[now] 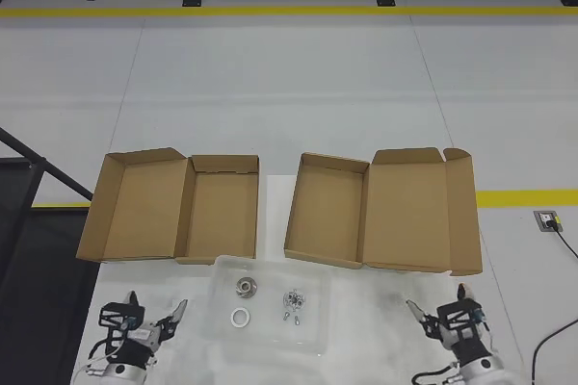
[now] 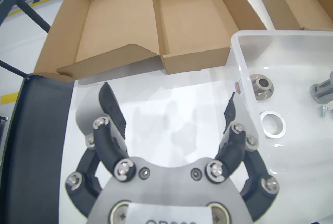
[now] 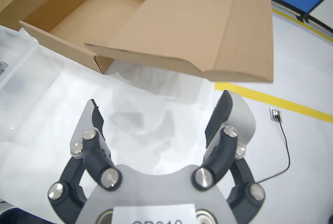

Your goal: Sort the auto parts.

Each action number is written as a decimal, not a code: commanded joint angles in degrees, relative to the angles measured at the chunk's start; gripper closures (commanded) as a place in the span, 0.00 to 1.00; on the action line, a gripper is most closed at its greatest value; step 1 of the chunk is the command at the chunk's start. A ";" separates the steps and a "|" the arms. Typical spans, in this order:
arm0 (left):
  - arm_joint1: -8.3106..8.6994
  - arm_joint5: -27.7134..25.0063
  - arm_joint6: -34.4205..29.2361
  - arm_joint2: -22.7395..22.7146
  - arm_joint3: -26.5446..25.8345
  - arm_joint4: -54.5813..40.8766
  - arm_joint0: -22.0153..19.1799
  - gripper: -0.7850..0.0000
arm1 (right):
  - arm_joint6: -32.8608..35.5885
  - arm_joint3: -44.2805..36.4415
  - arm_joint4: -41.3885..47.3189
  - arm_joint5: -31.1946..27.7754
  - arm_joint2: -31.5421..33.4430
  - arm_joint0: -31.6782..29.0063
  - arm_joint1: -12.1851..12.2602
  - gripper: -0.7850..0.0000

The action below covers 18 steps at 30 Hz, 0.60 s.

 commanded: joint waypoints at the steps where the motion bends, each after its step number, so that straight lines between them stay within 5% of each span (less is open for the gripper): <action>1: -0.06 -0.37 1.64 -0.57 -0.45 -0.79 0.52 0.00 | 0.82 -3.01 -2.48 -0.98 -0.44 0.14 0.08 0.00; 10: -0.37 -2.32 5.57 -3.06 -1.65 -5.29 2.46 0.00 | 5.89 -17.55 -15.11 -12.02 -5.25 1.52 0.73 0.00; 18: -0.66 -3.07 7.76 -5.07 -3.30 -7.39 5.51 0.00 | 13.43 -18.95 -21.38 -21.43 -15.48 10.15 0.56 0.00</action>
